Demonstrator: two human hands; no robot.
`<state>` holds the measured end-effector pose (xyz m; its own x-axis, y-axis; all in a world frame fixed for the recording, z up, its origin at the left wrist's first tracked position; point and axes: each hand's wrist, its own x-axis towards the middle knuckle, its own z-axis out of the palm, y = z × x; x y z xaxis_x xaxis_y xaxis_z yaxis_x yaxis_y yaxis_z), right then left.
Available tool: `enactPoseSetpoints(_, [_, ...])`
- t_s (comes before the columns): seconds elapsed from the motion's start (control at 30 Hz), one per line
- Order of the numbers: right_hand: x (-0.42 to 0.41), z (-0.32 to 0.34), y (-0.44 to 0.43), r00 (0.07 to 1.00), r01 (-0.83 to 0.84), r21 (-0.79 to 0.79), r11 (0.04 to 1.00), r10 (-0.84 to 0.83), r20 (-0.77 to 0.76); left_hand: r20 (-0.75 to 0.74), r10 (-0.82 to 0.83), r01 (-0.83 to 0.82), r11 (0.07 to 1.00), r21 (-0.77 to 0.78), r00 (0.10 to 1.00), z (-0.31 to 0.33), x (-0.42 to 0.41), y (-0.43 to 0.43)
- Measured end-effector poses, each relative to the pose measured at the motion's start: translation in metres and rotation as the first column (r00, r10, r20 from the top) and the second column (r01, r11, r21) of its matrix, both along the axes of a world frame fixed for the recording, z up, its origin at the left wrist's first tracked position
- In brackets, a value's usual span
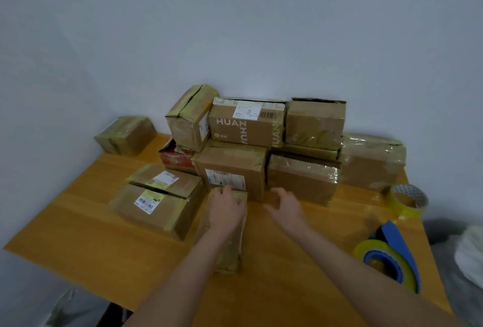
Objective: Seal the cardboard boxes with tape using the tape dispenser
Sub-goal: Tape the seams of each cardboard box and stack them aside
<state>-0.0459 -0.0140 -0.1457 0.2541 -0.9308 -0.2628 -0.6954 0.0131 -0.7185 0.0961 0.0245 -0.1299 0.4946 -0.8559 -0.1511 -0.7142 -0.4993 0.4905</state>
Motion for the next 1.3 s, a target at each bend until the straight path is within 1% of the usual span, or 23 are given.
enactPoseSetpoints(0.07, [-0.024,0.021,-0.03,0.987,0.153,-0.115,0.982,-0.147,0.057,-0.095,-0.098,0.085,0.988,-0.131,0.991,0.016,-0.021,-0.029])
enactPoseSetpoints(0.17, [-0.064,0.057,-0.081,0.938,0.344,-0.254,0.904,-0.323,0.122,-0.136,-0.22,0.176,0.943,-0.281,0.966,0.042,-0.05,-0.07])
enactPoseSetpoints(0.23, [-0.086,0.077,-0.116,0.908,0.418,-0.263,0.869,-0.397,0.13,-0.129,-0.286,0.228,0.911,-0.342,0.949,0.056,-0.065,-0.097])
enactPoseSetpoints(0.3, [-0.099,0.093,-0.146,0.907,0.421,-0.232,0.877,-0.406,0.111,-0.125,-0.318,0.251,0.891,-0.379,0.94,0.071,-0.075,-0.124])
enactPoseSetpoints(0.37, [-0.104,0.104,-0.171,0.91,0.414,-0.178,0.893,-0.399,0.115,-0.125,-0.325,0.252,0.881,-0.401,0.937,0.085,-0.082,-0.151])
enactPoseSetpoints(0.47, [-0.104,0.102,-0.194,0.928,0.37,-0.122,0.921,-0.361,0.09,-0.115,-0.324,0.265,0.895,-0.359,0.939,0.096,-0.088,-0.184])
enactPoseSetpoints(0.6, [-0.111,0.093,-0.2,0.898,0.439,-0.128,0.889,-0.433,0.076,-0.123,-0.284,0.241,0.929,-0.281,0.951,0.099,-0.093,-0.206])
enactPoseSetpoints(0.67, [-0.117,0.087,-0.198,0.879,0.472,-0.102,0.876,-0.457,0.137,-0.168,-0.268,0.224,0.944,-0.244,0.949,0.096,-0.094,-0.212])
enactPoseSetpoints(0.73, [-0.123,0.079,-0.193,0.846,0.5,-0.06,0.864,-0.473,0.246,-0.241,-0.264,0.205,0.949,-0.241,0.934,0.092,-0.097,-0.212])
enactPoseSetpoints(0.83, [-0.133,0.078,-0.178,0.739,0.538,0.048,0.841,-0.499,0.454,-0.241,-0.269,0.181,0.925,-0.333,0.932,0.092,-0.104,-0.205])
enactPoseSetpoints(0.87, [-0.138,0.081,-0.172,0.709,0.54,0.066,0.839,-0.496,0.501,-0.246,-0.262,0.156,0.912,-0.379,0.933,0.095,-0.107,-0.201])
enactPoseSetpoints(0.93, [-0.145,0.089,-0.158,0.679,0.538,0.049,0.841,-0.467,0.566,-0.276,-0.262,0.108,0.877,-0.469,0.925,0.106,-0.111,-0.191])
enactPoseSetpoints(1.03, [-0.152,0.104,-0.13,0.681,0.527,-0.009,0.85,-0.416,0.603,-0.33,-0.289,0.073,0.84,-0.538,0.898,0.122,-0.116,-0.163])
enactPoseSetpoints(1.1, [-0.154,0.109,-0.103,0.704,0.524,-0.056,0.85,-0.394,0.591,-0.366,-0.298,0.038,0.818,-0.574,0.881,0.124,-0.119,-0.135])
enactPoseSetpoints(1.17, [-0.158,0.106,-0.071,0.752,0.516,-0.12,0.848,-0.382,0.537,-0.388,-0.301,0.016,0.808,-0.589,0.871,0.118,-0.12,-0.103])
enactPoseSetpoints(1.23, [-0.162,0.091,-0.031,0.821,0.471,-0.165,0.867,-0.362,0.441,-0.392,-0.286,0.023,0.832,-0.554,0.874,0.1,-0.119,-0.064])
enactPoseSetpoints(1.3, [-0.165,0.069,0.006,0.855,0.432,-0.144,0.89,-0.353,0.379,-0.404,-0.271,0.038,0.866,-0.499,0.874,0.071,-0.116,-0.03])
